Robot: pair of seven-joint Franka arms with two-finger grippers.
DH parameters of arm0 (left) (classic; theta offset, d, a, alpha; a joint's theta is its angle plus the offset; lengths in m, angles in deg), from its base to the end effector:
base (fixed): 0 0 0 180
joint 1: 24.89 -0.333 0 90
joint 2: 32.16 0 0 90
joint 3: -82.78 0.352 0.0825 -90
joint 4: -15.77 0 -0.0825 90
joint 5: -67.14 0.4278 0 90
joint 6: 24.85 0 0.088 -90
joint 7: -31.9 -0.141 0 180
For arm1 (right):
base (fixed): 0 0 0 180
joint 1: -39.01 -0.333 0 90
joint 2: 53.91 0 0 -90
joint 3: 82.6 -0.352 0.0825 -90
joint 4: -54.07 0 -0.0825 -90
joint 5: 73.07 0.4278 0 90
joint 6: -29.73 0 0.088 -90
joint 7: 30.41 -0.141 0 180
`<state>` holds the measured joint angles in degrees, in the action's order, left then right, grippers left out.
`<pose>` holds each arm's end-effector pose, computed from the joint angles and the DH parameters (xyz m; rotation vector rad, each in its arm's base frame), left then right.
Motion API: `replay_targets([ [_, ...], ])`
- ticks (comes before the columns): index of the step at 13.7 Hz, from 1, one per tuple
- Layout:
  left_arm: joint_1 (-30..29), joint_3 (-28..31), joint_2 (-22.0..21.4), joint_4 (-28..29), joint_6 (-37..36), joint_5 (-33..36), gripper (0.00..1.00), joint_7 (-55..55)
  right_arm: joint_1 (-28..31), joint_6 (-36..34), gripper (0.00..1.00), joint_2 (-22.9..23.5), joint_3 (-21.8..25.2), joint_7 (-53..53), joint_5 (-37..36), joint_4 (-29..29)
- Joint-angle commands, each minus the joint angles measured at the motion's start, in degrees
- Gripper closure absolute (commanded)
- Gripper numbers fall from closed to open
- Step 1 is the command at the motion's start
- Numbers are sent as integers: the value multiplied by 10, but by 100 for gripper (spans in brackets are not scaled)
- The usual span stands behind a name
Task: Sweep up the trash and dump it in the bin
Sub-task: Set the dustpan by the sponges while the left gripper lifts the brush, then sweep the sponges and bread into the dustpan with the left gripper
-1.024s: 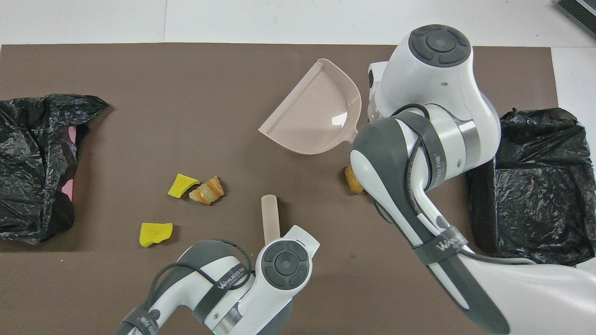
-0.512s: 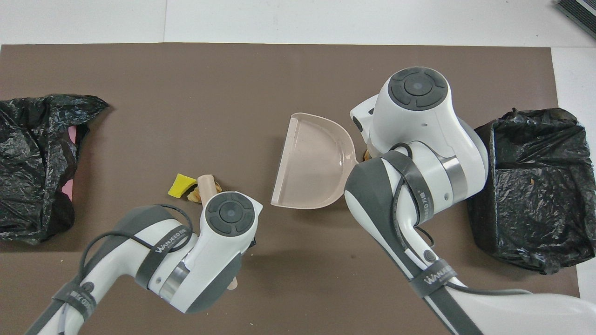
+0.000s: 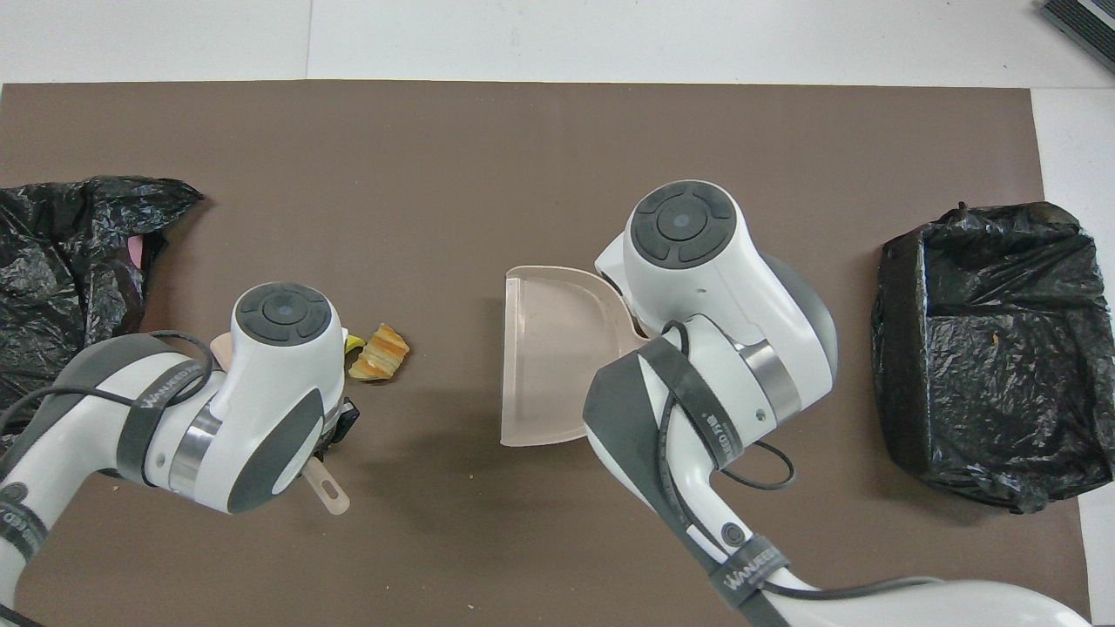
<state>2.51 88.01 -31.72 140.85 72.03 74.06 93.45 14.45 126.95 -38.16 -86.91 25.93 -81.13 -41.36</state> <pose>0.4611 -0.1710 0.3378 -2.5564 -0.8505 0.4069 0.5844 0.2975 0.4150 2.2162 2.1098 -0.4046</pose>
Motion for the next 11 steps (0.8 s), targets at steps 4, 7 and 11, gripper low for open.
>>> replay_targets([
  [4,-27,-10,-90,145,40,13,100,16,-60,41,100,16,-6,-139,-6,-19],
  [7,-23,-11,-97,165,97,11,100,-32,-80,70,100,38,-6,-178,-6,-18],
  [11,-40,-9,-72,151,178,-22,100,-208,-76,71,100,43,-5,-182,-6,-20],
])
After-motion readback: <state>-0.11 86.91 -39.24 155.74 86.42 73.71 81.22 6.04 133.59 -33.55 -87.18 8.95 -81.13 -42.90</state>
